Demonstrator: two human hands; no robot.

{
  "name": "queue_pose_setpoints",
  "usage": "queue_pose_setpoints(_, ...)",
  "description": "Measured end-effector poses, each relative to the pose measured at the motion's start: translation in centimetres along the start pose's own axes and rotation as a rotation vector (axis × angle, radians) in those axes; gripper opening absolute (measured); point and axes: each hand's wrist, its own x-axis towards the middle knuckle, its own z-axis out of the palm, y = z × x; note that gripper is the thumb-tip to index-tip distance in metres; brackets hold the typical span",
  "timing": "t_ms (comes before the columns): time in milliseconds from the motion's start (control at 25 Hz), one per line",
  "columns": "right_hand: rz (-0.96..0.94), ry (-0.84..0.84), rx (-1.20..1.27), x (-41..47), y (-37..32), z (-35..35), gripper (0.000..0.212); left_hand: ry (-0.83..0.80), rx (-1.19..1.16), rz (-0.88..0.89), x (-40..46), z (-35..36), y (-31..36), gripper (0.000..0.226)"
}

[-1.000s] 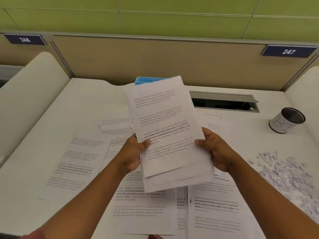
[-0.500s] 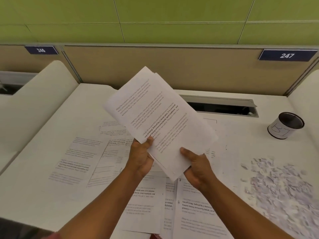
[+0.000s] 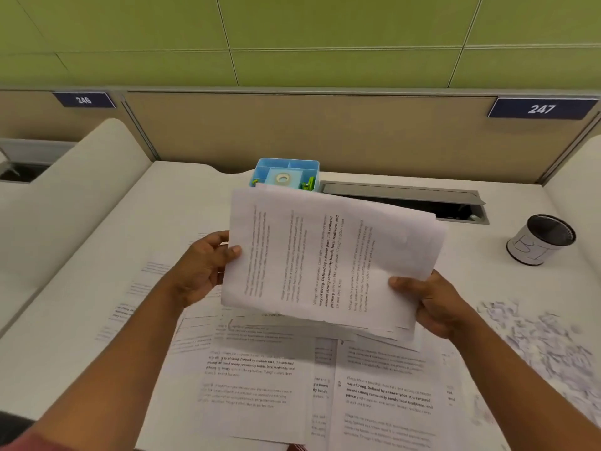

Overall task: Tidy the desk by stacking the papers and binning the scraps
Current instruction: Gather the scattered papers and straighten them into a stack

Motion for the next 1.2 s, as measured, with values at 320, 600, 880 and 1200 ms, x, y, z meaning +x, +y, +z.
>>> queue_pose_setpoints(320, 0.161, -0.14, -0.053, -0.2, 2.1, 0.9, 0.04, -0.019, 0.098, -0.047, 1.1, 3.1, -4.4, 0.042)
queue_pose_setpoints(600, -0.14, 0.074, -0.267, 0.7, 2.0, 1.1, 0.029, 0.2, 0.088, 0.205, 0.4, 3.3, -4.8, 0.04)
queue_pose_setpoints(880, -0.086, 0.122, -0.344, 1.3, 6.0, 0.8, 0.034, 0.252, -0.015, 0.138, -0.8, 4.7, -7.9, 0.035)
queue_pose_setpoints(1200, -0.082, 0.052, -0.35, 1.5, 6.4, 0.5, 0.04, 0.265, 0.077, 0.083, -0.9, 5.0, -8.8, 0.033)
